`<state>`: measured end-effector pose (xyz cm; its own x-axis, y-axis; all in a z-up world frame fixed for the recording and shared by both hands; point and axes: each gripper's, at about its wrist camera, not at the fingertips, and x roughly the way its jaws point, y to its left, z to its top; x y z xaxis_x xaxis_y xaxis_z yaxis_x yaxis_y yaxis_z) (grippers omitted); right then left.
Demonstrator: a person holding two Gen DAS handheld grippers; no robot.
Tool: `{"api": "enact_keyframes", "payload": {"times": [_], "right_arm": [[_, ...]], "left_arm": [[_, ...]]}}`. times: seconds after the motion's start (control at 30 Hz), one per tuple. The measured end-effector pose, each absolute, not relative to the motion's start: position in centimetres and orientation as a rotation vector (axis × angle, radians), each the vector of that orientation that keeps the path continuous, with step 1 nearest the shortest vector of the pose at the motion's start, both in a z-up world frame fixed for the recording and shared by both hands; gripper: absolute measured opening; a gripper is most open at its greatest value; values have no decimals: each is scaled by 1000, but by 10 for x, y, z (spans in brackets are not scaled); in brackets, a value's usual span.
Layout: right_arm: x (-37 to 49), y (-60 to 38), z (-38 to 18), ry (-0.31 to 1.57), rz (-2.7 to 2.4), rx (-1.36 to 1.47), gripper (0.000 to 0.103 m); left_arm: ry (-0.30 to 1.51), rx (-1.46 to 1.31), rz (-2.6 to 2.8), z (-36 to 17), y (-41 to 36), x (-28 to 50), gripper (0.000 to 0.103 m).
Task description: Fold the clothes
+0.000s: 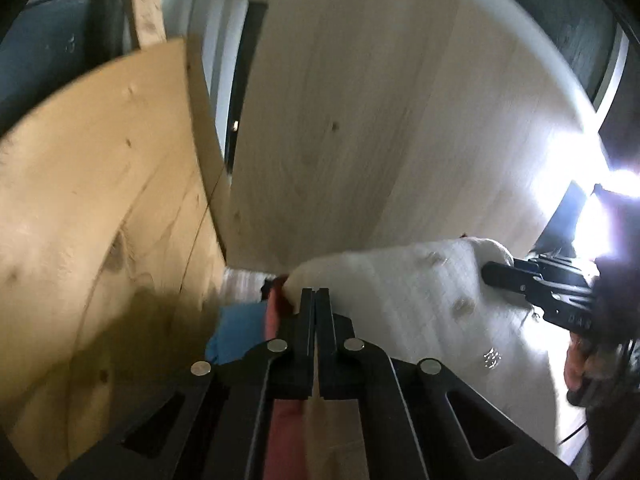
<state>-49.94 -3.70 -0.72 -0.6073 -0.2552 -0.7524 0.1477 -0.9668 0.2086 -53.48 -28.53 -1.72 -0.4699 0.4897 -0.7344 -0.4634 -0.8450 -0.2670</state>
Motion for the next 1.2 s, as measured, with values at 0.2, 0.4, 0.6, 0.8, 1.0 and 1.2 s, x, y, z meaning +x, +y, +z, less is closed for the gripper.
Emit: {"api": "enact_keyframes", "payload": {"times": [0.2,0.4,0.6,0.8,1.0,1.2], "right_arm": [[-467,0,22,-430,-2637,1127,36],[-394,-34,38,-248,-2627,1025,45],[-356,-73,-5,-63,-2603,1133,47],[-342,-78,-8,-5,-2671,1211,47],[-275,-65,20,-106,-2897,1109,75],[-226,-64,8,-196,-2982,1235,75]], "left_arm": [[-89,-1111,2311,24,-303,-519,11],[19,-1051,2271,38,-306,-448,22],[167,-1154,2191,-17,-281,-413,26],[90,-1137,2250,-6,-295,-409,29],[-7,-1101,2368,5,-324,-370,59],[-12,-1226,2330,-18,-321,-323,67]]}}
